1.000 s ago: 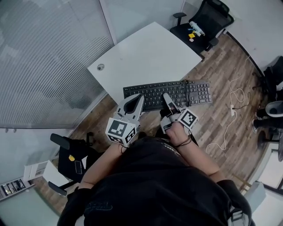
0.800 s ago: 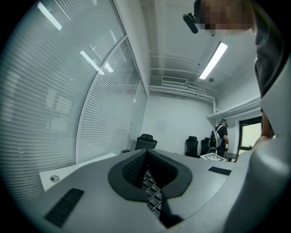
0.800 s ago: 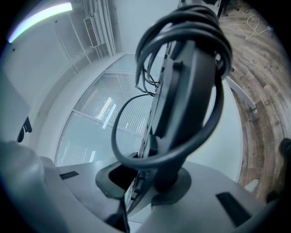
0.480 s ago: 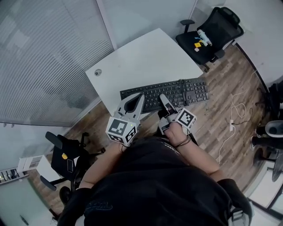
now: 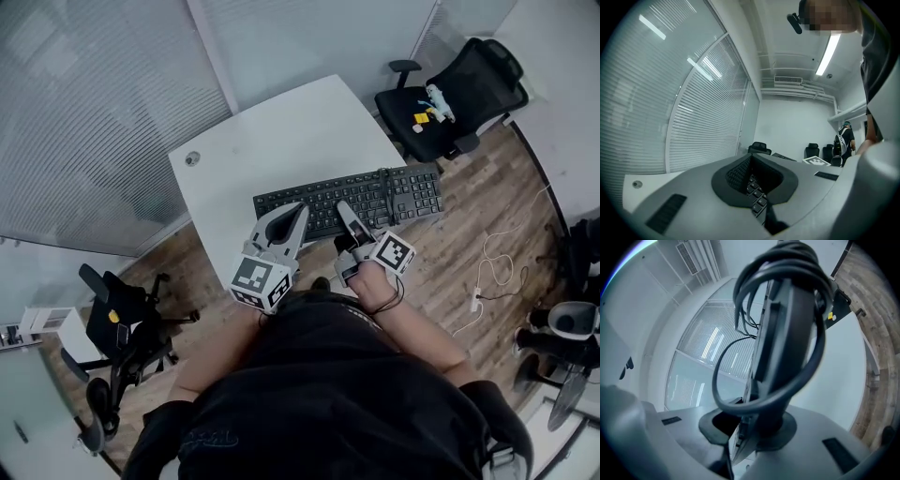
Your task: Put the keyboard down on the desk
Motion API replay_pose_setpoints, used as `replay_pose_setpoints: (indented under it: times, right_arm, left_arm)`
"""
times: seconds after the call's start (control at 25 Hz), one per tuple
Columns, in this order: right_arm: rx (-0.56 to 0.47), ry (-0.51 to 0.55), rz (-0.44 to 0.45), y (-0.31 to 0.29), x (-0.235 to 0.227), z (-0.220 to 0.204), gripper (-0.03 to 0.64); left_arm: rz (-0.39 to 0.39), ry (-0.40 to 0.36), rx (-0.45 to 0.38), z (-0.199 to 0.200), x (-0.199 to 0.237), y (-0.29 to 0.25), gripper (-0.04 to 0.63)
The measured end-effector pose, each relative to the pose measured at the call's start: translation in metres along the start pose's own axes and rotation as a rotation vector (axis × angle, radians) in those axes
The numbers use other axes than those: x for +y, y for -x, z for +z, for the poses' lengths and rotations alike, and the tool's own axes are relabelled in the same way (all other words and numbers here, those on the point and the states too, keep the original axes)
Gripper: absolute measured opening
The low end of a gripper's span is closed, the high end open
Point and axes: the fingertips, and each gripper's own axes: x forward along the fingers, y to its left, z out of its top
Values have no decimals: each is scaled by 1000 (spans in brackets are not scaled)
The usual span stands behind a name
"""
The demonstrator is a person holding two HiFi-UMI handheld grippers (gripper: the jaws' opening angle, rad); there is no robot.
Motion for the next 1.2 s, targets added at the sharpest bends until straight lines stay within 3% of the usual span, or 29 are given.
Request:
replay_pose_setpoints:
  times: [0.44, 0.76, 1.04, 1.2]
  right_arm:
    - [78, -78, -33, 2, -33, -3, 95]
    - [96, -75, -25, -11, -44, 7, 95]
    - [127, -114, -92, -29, -64, -2, 97]
    - [151, -82, -18, -54, -54, -4, 95]
  left_arm:
    - [81, 38, 18, -16, 1, -15, 15]
    - [111, 45, 33, -21, 12, -24, 15]
    - [146, 65, 43, -24, 37, -27, 15]
    - [160, 79, 56, -26, 53, -28, 15]
